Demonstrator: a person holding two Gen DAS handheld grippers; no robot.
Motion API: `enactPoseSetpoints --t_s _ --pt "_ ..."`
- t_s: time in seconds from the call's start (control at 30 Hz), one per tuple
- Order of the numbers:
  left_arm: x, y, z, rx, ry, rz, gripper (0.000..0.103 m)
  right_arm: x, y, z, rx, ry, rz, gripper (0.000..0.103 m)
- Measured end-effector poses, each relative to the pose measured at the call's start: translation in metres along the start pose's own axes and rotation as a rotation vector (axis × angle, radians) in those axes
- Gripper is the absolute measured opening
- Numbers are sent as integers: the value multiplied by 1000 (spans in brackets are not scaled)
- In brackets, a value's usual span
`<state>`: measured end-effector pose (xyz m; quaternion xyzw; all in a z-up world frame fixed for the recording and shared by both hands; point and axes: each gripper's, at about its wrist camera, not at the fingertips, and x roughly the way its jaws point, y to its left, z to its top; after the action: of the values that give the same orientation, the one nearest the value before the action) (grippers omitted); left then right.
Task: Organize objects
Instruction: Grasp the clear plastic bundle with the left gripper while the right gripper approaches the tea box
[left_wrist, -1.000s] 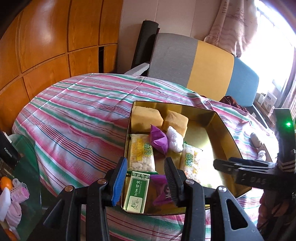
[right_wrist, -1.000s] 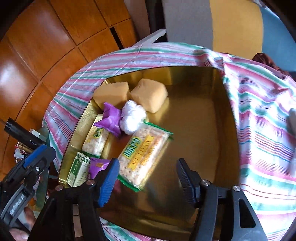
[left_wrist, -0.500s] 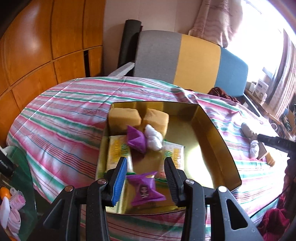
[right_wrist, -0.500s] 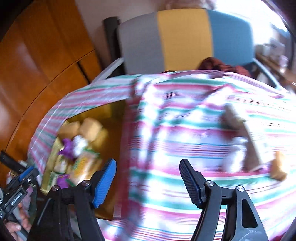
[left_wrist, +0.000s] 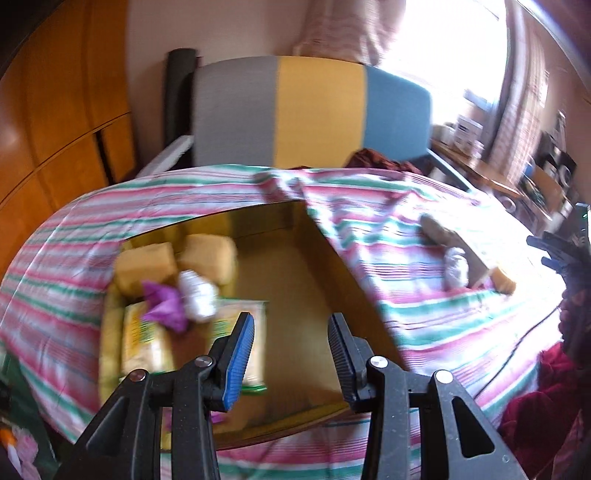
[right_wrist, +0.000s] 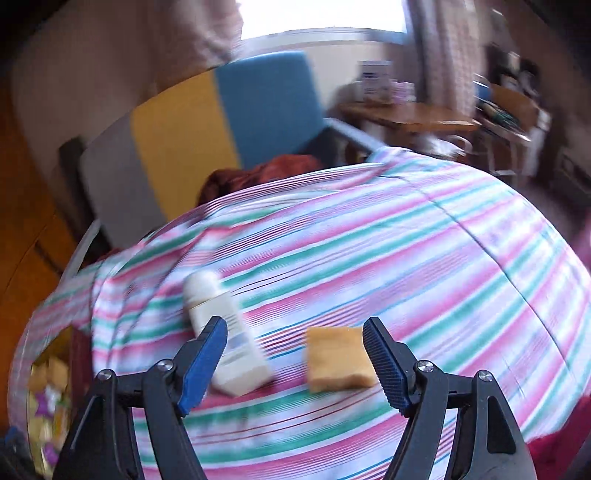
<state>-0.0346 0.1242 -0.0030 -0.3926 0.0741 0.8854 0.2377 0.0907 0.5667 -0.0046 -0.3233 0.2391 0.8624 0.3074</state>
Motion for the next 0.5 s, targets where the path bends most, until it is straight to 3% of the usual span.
enactPoseSetpoints --t_s 0.07,0.1,0.2,0.5 --pt "8 -20 6 32 18 -27 42 6 -30 -7 101 -12 -31 77" --pt "11 -29 7 46 24 -39 42 12 -44 -8 166 24 -46 77" --pt "23 -60 14 86 50 -85 42 8 -70 -6 318 -2 9 77" --pt "75 -146 27 194 157 -197 42 10 -70 -9 364 31 90 81"
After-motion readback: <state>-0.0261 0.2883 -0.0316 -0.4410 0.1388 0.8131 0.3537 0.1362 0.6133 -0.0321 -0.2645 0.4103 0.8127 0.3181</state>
